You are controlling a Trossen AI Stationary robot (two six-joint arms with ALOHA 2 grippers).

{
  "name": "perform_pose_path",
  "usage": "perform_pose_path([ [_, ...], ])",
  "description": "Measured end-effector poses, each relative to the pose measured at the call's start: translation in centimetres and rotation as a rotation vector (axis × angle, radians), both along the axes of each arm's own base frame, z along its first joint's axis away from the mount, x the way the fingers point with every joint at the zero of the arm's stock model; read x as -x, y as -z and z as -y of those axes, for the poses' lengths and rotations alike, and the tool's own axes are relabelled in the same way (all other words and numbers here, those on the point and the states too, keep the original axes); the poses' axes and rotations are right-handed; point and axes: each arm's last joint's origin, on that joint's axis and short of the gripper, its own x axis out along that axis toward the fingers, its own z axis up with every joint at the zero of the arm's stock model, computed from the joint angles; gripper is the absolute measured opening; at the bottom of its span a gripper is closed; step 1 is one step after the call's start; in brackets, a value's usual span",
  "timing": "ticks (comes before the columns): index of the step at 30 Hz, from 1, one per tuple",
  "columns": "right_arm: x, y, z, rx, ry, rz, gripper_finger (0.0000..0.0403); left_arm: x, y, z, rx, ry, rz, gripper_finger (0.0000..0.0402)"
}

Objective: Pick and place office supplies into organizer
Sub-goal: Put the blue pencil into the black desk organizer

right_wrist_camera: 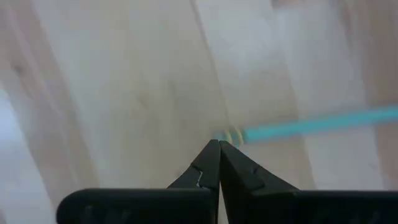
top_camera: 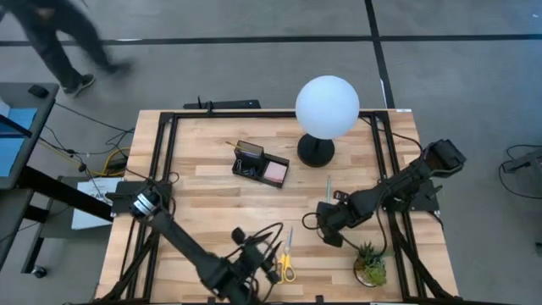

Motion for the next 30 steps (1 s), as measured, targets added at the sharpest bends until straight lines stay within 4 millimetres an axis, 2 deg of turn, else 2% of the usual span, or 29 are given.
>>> perform_pose_path([
  [6,0.9,0.2,0.5,0.036,0.044,-0.1,0.0,1.6,0.5,0.3,0.066,-0.021,0.054,0.0164],
  [13,-0.9,1.1,1.3,0.021,0.011,-0.038,0.0,1.7,0.5,0.2,0.081,-0.029,0.065,0.0164],
  [17,-1.4,1.9,2.4,0.037,0.014,-0.073,0.0,1.7,0.5,0.2,0.081,-0.028,0.063,0.0164],
  [20,-1.5,1.9,2.3,0.049,-0.035,-0.058,0.0,1.7,0.5,0.2,0.076,-0.027,0.056,0.0164],
  [25,-2.0,-0.3,2.2,0.023,-0.1,0.102,0.0,1.6,0.5,0.0,0.069,-0.03,0.047,0.0164],
  [30,-0.1,-3.1,3.3,0.133,0.015,0.137,0.0,1.5,0.5,-0.1,0.07,-0.034,0.048,0.0164],
])
